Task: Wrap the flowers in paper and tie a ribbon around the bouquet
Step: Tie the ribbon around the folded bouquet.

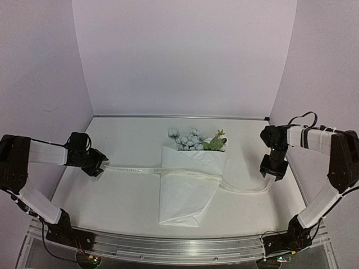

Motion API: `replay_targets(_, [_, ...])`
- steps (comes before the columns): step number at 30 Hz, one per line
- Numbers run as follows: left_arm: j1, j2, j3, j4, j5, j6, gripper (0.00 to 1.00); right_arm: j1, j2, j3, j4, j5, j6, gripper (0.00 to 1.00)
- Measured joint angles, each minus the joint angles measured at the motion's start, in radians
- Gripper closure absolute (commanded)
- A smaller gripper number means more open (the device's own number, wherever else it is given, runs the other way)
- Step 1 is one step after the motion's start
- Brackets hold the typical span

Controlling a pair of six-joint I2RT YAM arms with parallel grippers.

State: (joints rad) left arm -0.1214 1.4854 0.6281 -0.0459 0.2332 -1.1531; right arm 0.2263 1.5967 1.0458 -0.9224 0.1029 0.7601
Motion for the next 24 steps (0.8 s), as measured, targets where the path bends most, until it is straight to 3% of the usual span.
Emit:
replay_targets(6, [-0.084,-0.115,0.000,-0.013,-0.035,-0.090,0.16,0.033,-0.086,0.000,-0.001,-0.010,-0.018,0.28])
replay_targets(14, [-0.428,-0.139,-0.066,0.129,-0.141,-0.386,0.14,0.137,-0.175,0.000,-0.002,-0.008,-0.032,0.22])
replay_targets(19, [-0.565,-0.026,-0.069,0.291,-0.210,-0.551,0.16,0.184,-0.222,-0.004,0.003,-0.005,-0.034,0.21])
replay_targets(24, [-0.630,0.127,-0.055,0.429,-0.238,-0.672,0.20,0.226,-0.265,-0.028,0.015,-0.003,-0.032,0.21])
